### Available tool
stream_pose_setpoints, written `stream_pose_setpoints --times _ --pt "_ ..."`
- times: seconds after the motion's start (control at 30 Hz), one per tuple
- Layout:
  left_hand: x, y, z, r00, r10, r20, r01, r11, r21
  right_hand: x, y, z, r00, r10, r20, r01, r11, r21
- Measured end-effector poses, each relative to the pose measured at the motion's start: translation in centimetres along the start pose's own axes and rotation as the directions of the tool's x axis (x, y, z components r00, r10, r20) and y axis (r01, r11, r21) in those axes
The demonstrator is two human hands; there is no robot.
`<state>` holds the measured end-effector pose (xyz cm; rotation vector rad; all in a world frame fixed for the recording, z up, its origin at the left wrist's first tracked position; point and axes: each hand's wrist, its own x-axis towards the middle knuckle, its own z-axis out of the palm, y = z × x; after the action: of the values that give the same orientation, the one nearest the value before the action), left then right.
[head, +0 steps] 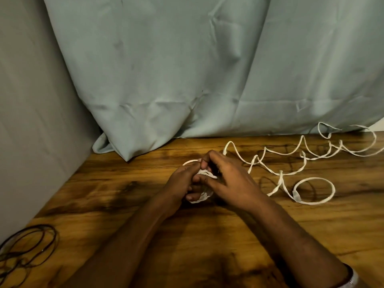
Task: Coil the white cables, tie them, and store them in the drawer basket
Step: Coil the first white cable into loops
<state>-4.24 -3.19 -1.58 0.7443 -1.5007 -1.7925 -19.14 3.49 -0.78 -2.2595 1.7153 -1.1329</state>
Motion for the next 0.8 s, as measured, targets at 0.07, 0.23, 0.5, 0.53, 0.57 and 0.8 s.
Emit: stream_pose_setpoints --times 0.07,0.23,0.5,0.53,0.57,0.8 --pt "0.0 0.0 -0.1 1.000 -0.010 0.009 0.010 1.000 -0.022 0.0 0.0 0.0 1.000 0.010 -0.001 -0.010 0.999 0.038" --pt "0.0 -0.1 -0.1 0.984 -0.083 0.156 0.084 0.996 0.000 0.2 0.6 0.3 0.998 0.037 -0.044 -0.039 0.998 -0.051" --pt "0.3 -0.4 -0.8 0.937 -0.122 0.327 0.181 0.971 -0.154 -0.1 0.3 0.7 0.998 0.043 -0.055 -0.044 0.999 -0.016" --pt "0.3 -0.2 -0.9 0.935 -0.111 0.336 0.185 0.963 -0.198 0.0 0.3 0.7 0.997 0.044 -0.067 -0.045 0.999 -0.018" --pt "0.3 -0.1 -1.1 0.936 -0.098 0.337 0.189 0.950 -0.249 0.1 0.3 0.7 0.996 0.046 -0.079 -0.048 0.998 -0.030" --pt "0.5 1.9 -1.9 0.987 0.039 0.153 0.057 0.817 -0.574 0.0 0.1 0.8 0.985 0.171 -0.026 -0.173 0.982 -0.070"
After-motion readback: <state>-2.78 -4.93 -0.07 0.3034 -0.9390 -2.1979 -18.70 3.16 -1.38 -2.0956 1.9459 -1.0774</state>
